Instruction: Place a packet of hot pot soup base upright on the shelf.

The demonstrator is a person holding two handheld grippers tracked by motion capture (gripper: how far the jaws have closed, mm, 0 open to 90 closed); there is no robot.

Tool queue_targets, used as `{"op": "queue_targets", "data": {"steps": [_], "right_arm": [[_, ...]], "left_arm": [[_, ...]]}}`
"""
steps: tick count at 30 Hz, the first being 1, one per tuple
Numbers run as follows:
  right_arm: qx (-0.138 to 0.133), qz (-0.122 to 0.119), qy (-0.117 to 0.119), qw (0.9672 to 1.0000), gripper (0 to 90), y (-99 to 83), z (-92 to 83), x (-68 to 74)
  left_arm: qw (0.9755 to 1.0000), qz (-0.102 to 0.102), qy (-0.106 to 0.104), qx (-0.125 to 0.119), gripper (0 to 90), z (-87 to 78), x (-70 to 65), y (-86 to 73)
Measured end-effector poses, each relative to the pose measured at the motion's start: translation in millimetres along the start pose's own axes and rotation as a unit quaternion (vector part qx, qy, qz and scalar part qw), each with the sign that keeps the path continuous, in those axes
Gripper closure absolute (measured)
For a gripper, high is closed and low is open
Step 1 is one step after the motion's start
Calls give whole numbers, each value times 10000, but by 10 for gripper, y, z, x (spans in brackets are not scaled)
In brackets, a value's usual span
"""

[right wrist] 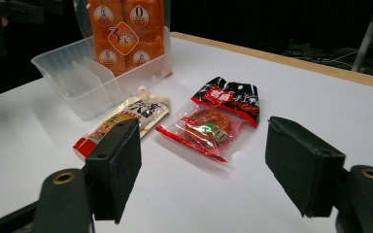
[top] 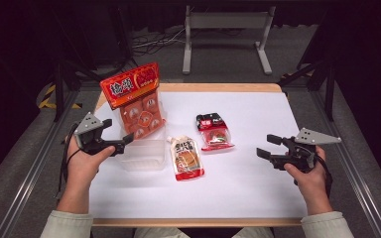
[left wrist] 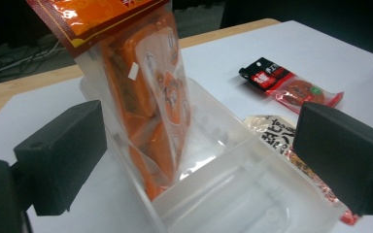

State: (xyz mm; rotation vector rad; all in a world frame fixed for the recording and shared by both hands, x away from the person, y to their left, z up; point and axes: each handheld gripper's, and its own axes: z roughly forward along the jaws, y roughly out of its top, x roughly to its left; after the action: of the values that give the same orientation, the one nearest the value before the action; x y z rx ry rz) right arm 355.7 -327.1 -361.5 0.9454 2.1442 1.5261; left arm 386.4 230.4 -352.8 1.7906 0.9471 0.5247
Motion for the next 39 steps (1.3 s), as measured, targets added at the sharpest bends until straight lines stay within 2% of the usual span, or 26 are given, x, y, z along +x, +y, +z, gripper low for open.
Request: {"op": "queue_targets", "data": {"steps": [2, 7, 14, 18, 23, 24, 27, 28, 29, 30, 31, 35, 37, 39], "right_arm": [[1, 0, -2, 10000, 302, 2, 2, 3], [0, -8, 14, 10000, 303, 0, 7, -6], [27, 12, 12, 10000, 309, 30, 61, -10], [209, -8, -167, 9996, 329, 102, 154, -14], [385, -53, -98, 9992, 329, 227, 306, -35], [577, -68, -171, 9982, 329, 278, 418, -66], [750, -55, -172, 9970, 321, 311, 555, -94], [750, -55, -172, 9970, 321, 311, 555, -94], [811, -8, -116, 9966, 321, 329, 646, -120], [811, -8, -116, 9966, 321, 329, 646, -120], [829, 11, -80, 9965, 321, 346, 726, -142], [908, -8, -70, 9958, 356, 378, 864, -197], [926, -24, -62, 9957, 364, 387, 898, -212], [878, -48, -64, 9961, 369, 403, 1013, -261]], "left_arm": [[10000, 0, 46, -75, 60, -38, -31, -26], [9998, -10, -71, -164, 60, -148, -51, -53], [9998, -36, -136, -168, 60, -214, -52, -86], [9998, -56, -105, -161, 60, -242, -51, -111], [9998, -83, -119, -153, 61, -276, -64, -136], [9998, -82, -111, -154, 62, -282, -68, -144], [9998, -96, -134, -118, 62, -309, -80, -173], [9998, -96, -134, -118, 62, -309, -80, -173], [9998, -102, -142, -99, 62, -325, -85, -185], [9998, -102, -142, -99, 63, -325, -85, -185], [9998, -99, -132, -97, 63, -342, -89, -193], [9998, -103, -111, -101, 64, -362, -90, -211], [9998, -107, -114, -83, 64, -371, -88, -219], [9998, -121, -116, -75, 65, -379, -87, -227]]}}
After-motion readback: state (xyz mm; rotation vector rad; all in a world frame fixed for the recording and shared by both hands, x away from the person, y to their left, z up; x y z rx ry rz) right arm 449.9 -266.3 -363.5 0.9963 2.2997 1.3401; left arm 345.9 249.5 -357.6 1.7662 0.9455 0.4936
